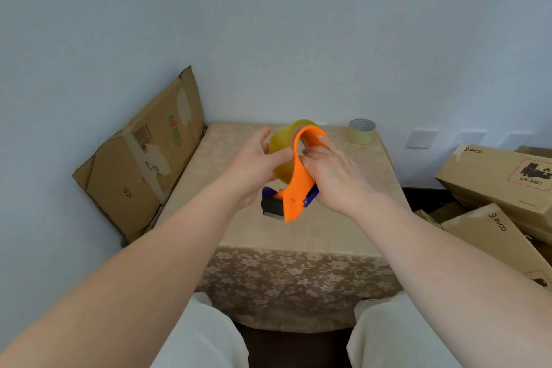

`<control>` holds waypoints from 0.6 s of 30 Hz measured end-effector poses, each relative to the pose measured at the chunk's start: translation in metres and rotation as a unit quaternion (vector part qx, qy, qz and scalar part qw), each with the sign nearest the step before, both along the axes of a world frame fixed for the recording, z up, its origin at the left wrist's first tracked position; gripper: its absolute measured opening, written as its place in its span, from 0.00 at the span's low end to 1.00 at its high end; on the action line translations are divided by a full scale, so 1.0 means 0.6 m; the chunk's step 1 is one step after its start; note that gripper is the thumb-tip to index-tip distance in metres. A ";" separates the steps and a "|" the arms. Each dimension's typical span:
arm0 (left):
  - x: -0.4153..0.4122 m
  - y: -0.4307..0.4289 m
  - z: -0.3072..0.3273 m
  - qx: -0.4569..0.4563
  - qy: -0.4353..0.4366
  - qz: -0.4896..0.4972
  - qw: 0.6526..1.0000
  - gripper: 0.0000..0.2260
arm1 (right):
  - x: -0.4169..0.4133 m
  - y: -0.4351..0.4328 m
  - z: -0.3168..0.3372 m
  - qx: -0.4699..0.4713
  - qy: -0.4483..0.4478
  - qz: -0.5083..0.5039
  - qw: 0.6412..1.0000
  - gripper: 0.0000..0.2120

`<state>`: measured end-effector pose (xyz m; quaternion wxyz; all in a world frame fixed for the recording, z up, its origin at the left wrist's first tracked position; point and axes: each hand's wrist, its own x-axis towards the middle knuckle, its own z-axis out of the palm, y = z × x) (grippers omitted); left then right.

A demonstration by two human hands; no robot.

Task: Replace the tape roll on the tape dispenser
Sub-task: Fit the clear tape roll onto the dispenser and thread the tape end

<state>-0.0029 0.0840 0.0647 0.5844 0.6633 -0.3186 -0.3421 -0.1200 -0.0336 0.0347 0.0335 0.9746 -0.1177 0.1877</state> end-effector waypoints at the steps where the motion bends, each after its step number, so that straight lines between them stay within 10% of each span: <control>1: 0.007 0.003 0.005 0.005 0.067 -0.038 0.997 0.24 | -0.001 -0.003 -0.002 -0.015 -0.015 0.011 1.000 0.14; 6: 0.023 0.018 0.011 0.012 0.169 -0.127 0.977 0.17 | 0.005 0.001 -0.009 -0.033 -0.044 0.023 0.998 0.17; 12: 0.015 0.009 0.005 0.016 0.083 -0.083 0.993 0.18 | 0.024 0.000 -0.005 0.229 -0.060 0.001 0.972 0.27; 18: 0.016 0.011 -0.004 0.034 0.012 -0.062 0.997 0.24 | 0.019 0.012 0.048 0.688 -0.137 -0.057 0.711 0.13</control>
